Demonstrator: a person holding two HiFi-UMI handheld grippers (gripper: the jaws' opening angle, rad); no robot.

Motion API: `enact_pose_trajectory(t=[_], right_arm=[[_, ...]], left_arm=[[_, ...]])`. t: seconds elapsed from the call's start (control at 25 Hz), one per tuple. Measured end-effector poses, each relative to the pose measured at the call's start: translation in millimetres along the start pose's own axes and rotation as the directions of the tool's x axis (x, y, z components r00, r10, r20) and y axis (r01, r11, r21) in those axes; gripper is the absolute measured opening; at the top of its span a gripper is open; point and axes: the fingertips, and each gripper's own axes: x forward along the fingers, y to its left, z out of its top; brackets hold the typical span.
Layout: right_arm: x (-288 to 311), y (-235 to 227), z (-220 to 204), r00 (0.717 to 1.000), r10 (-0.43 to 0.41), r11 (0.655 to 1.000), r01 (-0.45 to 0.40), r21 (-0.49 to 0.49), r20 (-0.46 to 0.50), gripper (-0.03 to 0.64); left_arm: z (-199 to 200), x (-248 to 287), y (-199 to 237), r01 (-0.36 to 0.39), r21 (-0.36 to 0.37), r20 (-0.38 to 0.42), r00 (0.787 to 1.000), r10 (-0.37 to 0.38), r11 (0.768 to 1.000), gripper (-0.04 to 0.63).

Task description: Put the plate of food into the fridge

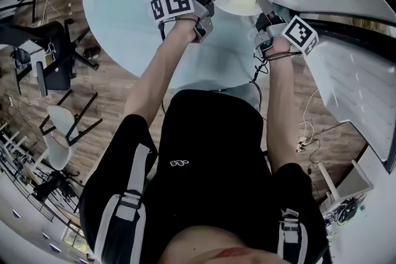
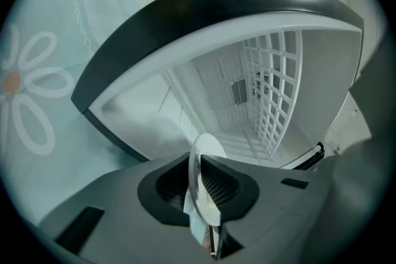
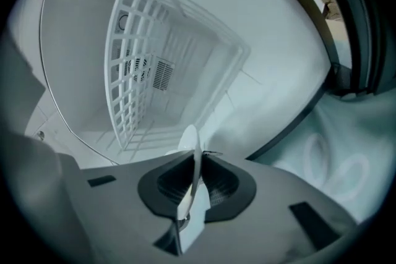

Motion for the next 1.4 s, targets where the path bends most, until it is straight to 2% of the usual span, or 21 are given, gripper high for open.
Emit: enact_pose_trajectory(t=[0.28,0.48,0.6,0.8,1.0,1.2,1.32,1.4], right_arm=[[25,-6,17,0.997,-0.022,0.999,0.019,0.033,0.079,0.034],[31,-9,26,0.988,-0.035,0.997,0.024,0.072,0.153,0.034],[34,-14,31,0.981,-0.056,0.994,0.037,0.101,0.187,0.034],[38,-15,40,0.972,-0.106,0.990,0.082,0.116,0.212,0.035],[39,-23,40,0.966,-0.145,0.985,0.120,0.126,0.212,0.035],[41,-34,43,0.955,-0.182,0.974,0.144,0.174,0.232,0.035],[40,-39,40,0.948,-0.215,0.969,0.178,0.168,0.235,0.034],[40,-42,41,0.941,-0.236,0.968,0.205,0.146,0.243,0.032]], left_arm=[[29,15,11,-0.040,-0.059,0.091,0.995,0.045,0.997,0.049],[43,22,13,-0.058,-0.120,0.202,0.976,0.082,0.991,0.049],[48,26,15,-0.068,-0.153,0.236,0.966,0.103,0.986,0.052],[52,32,16,-0.115,-0.171,0.229,0.961,0.153,0.979,0.052],[50,38,25,-0.131,-0.173,0.212,0.963,0.167,0.976,0.052],[49,38,23,-0.093,-0.143,0.196,0.973,0.120,0.985,0.048],[41,32,24,-0.097,-0.131,0.160,0.980,0.118,0.987,0.102],[32,25,27,-0.112,-0.142,0.132,0.982,0.131,0.983,0.116]])
